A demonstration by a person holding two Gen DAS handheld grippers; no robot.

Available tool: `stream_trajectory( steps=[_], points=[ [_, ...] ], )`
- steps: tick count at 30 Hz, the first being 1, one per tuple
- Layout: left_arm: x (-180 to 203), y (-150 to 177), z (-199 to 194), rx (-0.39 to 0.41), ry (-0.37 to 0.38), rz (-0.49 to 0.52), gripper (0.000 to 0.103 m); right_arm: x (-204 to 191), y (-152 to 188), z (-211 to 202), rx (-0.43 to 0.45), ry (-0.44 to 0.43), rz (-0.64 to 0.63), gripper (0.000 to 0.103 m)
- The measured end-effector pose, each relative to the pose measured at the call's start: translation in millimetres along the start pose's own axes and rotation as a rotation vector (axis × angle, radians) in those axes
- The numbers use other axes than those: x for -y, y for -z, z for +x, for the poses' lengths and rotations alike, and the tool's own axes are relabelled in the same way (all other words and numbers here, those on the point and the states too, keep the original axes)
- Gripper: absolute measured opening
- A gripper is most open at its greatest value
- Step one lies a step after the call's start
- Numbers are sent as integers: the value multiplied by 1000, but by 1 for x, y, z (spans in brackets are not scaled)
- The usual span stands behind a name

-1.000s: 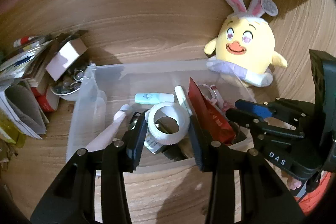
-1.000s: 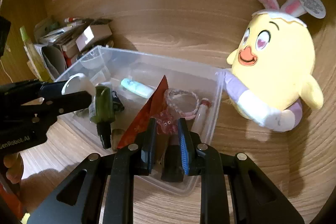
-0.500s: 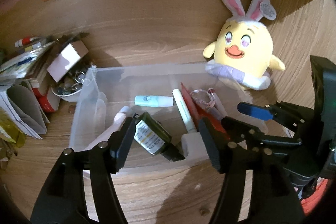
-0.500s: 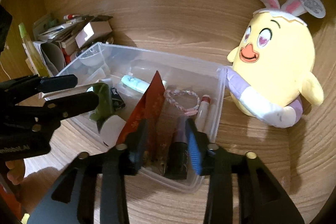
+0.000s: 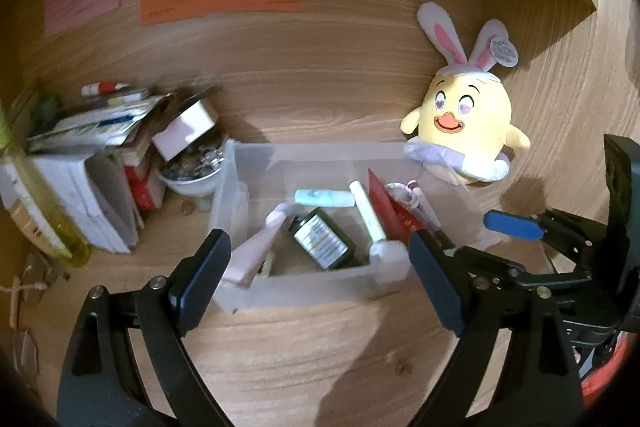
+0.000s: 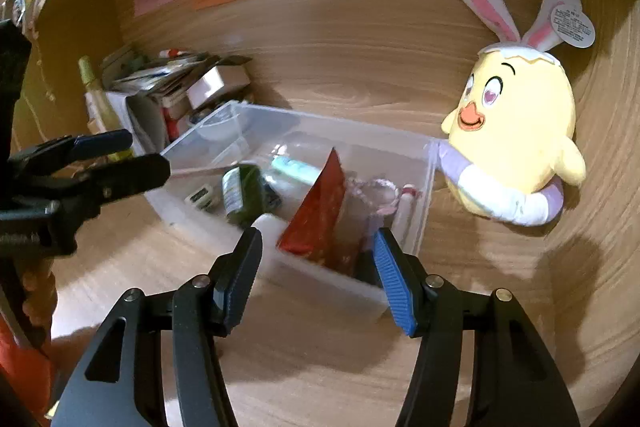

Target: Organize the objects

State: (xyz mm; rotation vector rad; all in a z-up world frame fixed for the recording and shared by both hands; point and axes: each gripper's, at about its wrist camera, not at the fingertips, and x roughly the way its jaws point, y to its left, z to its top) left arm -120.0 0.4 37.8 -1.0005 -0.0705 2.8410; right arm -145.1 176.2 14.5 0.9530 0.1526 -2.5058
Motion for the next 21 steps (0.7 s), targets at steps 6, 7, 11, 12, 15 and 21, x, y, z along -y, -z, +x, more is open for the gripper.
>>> stream_trajectory(
  steps=[6,7,11,12,15,21],
  points=[
    [-10,17,-14,-3,15,2,91,-14,19,-5,-22,-23,-33,54],
    [-10,19,-15,-3,7,3,91,-18,24,-5,-29,-26,-46,54],
    [-14,31,-16,-18,3,0,89,-29,40,3,-71,-64,-61,54],
    [-15,35,-16,-26,6,-3,86,-31,44,6,-82,-73,-61,54],
    [-16,47,-15,-59,6,0,74,-37,57,15,-123,-97,-74,54],
    [-11,75,-8,-130,28,21,61,-48,74,18,-158,-154,-101,41]
  ],
)
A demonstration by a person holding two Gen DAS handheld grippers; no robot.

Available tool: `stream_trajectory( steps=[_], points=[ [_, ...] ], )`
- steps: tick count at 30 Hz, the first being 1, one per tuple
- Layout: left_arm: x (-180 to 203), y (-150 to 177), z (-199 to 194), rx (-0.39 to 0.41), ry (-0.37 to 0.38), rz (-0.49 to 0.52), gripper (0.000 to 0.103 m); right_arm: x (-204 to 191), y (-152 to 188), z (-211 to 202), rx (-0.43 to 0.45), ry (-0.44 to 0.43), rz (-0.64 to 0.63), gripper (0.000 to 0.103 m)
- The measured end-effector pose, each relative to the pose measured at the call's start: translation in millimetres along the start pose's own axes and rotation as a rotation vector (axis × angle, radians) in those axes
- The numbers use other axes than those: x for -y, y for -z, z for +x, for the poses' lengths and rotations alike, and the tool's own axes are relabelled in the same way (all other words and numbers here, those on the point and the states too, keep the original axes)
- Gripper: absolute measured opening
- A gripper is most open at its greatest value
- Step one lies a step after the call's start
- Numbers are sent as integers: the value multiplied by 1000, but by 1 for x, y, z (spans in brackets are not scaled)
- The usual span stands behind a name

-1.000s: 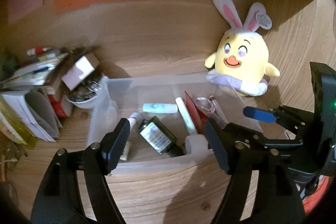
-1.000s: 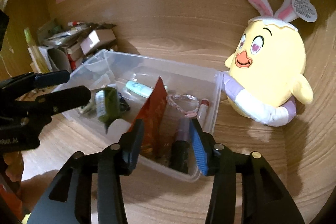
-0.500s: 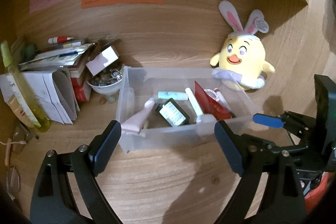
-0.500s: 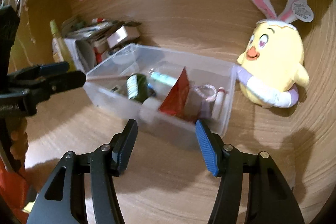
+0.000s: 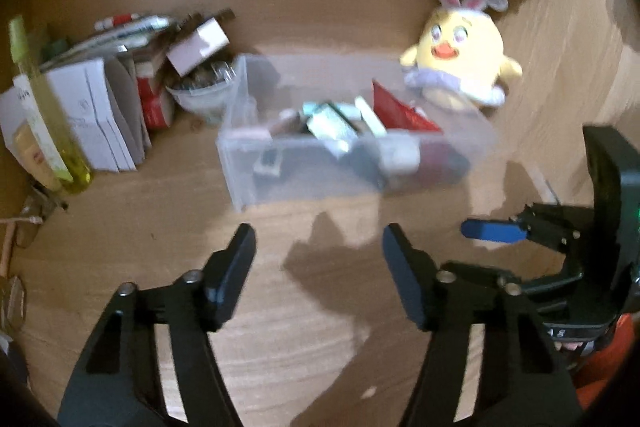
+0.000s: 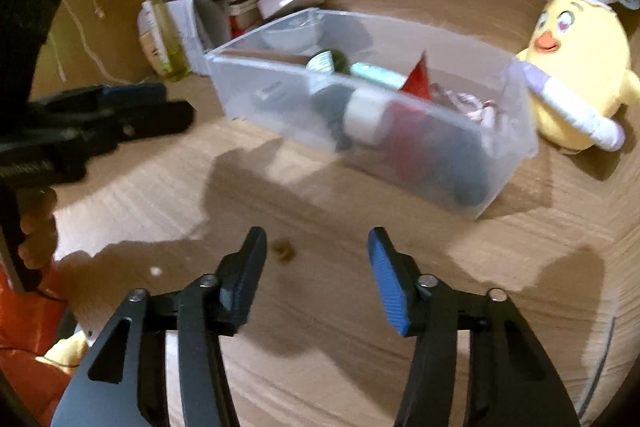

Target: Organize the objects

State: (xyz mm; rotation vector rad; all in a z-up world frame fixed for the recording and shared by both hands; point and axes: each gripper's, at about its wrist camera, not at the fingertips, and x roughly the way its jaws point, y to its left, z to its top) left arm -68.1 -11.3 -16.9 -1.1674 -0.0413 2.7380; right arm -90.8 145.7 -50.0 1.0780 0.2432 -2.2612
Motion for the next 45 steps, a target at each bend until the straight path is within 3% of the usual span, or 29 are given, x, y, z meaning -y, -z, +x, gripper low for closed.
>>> stream_trajectory(
  steps=[4,7,11,15,20,28,35,40,45],
  points=[
    [6,11,12,-48,25,8,56,-10,6,9,-38,-10,-31,26],
    [7,16,17,-67,52,-1,48,-16,7,12,-48,-8,-53,24],
    [7,18,20,-76,103,-26,47,-22,5,18,-62,-2,-71,18],
    [10,18,23,-80,109,-24,43,-22,3,22,-61,13,-66,12],
    [10,18,23,-73,95,-28,34,-14,0,19,-38,19,-20,12],
    [8,9,19,-52,76,-32,34,2,-11,-7,43,35,39,12],
    [8,-12,7,25,36,-44,35,22,-28,-30,133,79,86,12],
    [3,-28,6,54,55,-91,46,31,-38,-41,178,106,100,12],
    [4,-43,2,92,48,-102,48,34,-48,-45,212,137,101,12]
  ],
)
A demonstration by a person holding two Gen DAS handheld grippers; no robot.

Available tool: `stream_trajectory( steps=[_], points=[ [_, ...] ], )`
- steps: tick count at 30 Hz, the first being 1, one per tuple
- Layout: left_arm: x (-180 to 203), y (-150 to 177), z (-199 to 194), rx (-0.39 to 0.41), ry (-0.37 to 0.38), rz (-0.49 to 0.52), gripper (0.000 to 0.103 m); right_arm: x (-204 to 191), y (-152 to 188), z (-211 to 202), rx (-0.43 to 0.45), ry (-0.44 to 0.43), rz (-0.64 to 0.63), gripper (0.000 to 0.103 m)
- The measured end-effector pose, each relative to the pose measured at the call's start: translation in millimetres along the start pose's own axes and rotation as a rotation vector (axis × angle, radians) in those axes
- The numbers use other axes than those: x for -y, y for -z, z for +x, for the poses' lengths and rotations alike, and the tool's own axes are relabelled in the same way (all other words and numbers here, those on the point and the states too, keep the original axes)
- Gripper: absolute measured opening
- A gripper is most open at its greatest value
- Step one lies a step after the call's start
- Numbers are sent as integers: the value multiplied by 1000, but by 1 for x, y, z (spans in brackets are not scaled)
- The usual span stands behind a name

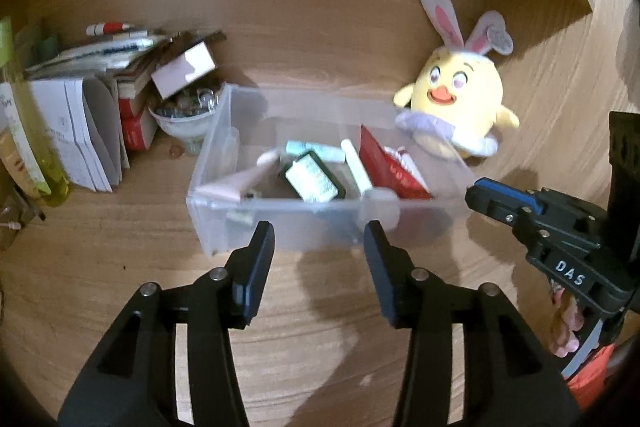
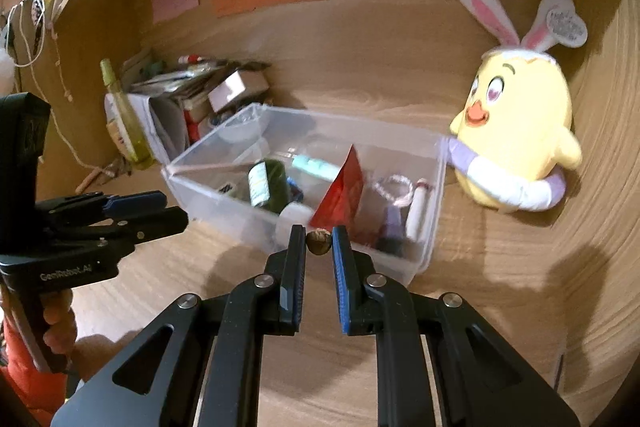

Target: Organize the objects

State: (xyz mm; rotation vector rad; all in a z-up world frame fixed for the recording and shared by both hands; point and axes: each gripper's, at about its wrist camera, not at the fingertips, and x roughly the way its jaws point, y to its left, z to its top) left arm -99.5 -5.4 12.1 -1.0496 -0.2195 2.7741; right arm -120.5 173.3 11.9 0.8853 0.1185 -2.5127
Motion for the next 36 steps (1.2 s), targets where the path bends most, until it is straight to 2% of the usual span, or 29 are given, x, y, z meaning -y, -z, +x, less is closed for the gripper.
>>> stream_trajectory(
  steps=[4,11,23,27,36],
  points=[
    [3,-9,-6,43,-6,2,61,2,-11,4,17,17,-6,12],
    [8,-17,-3,77,-43,18,72,8,-22,22,-3,38,4,12],
    [-4,-11,15,32,-44,-19,74,15,-17,56,-99,41,22,14],
    [-7,-11,13,39,-46,-31,74,13,-18,49,-79,43,19,31],
    [-11,-7,8,49,-56,-38,74,6,-16,24,-32,34,19,36]
  ],
)
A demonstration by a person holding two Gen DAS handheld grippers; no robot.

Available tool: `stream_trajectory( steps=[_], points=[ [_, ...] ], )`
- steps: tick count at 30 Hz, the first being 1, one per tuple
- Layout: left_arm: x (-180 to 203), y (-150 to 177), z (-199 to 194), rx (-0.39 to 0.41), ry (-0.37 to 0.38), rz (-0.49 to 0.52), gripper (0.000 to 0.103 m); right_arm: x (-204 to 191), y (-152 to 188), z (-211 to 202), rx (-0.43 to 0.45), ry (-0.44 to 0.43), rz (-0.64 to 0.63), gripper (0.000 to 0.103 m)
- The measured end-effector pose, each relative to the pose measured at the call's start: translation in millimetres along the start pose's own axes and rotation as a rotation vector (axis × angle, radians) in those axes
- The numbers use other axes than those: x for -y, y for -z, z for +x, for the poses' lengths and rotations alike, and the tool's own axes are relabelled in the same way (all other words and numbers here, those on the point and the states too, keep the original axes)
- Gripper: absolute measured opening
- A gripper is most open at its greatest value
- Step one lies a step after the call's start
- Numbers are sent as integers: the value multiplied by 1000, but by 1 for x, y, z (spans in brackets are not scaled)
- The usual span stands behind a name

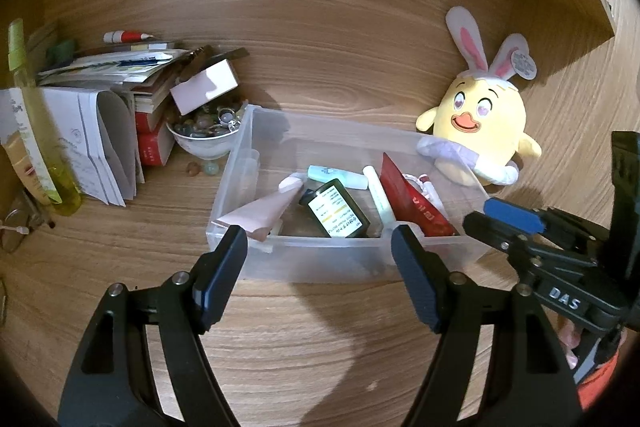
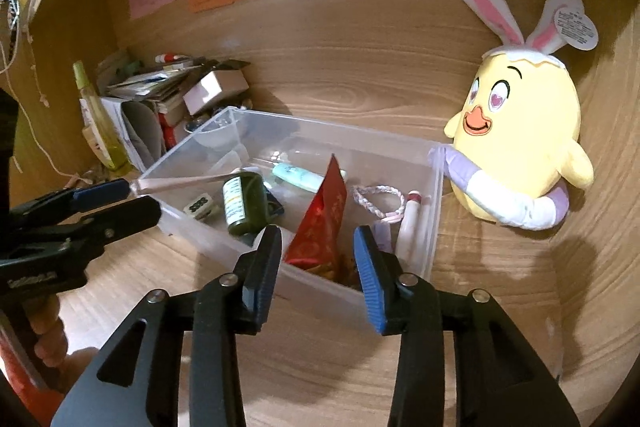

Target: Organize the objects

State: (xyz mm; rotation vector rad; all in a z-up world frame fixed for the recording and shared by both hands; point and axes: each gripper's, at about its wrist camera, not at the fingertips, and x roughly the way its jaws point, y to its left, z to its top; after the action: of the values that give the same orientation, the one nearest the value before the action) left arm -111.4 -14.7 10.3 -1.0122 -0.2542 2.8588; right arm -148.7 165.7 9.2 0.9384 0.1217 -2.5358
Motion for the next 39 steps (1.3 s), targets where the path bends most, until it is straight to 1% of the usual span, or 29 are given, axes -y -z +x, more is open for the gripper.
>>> stream_trajectory(
  steps=[7,8,9,10,11,12,16,18,19,22,28,39],
  points=[
    [1,5,-3,4,-6,13,75,-11,7,-19,34,7,-15,49],
    [1,6,-4,5,-11,14,76,-14,8,-22,41,9,-20,50],
    [1,6,-4,7,-12,14,78,-16,9,-24,46,12,-24,54],
    [1,7,-6,11,-13,14,83,-17,10,-27,51,16,-26,58],
    [0,8,-7,17,-11,14,85,-18,11,-28,55,17,-27,60],
    [0,9,-8,19,-11,15,85,-19,12,-30,59,18,-27,63],
    [2,12,-11,15,-7,23,86,-19,17,-34,56,18,-12,67],
    [2,14,-11,10,-6,25,91,-17,20,-34,48,13,2,69],
    [2,16,-12,10,-8,23,94,-16,21,-34,44,12,9,71],
    [1,19,-14,12,-10,20,95,-12,24,-35,38,11,30,77],
    [0,24,-12,-6,-7,14,96,-6,27,-37,32,8,61,81],
    [2,27,-12,-9,-12,25,96,-4,32,-36,17,4,69,81]
  ],
)
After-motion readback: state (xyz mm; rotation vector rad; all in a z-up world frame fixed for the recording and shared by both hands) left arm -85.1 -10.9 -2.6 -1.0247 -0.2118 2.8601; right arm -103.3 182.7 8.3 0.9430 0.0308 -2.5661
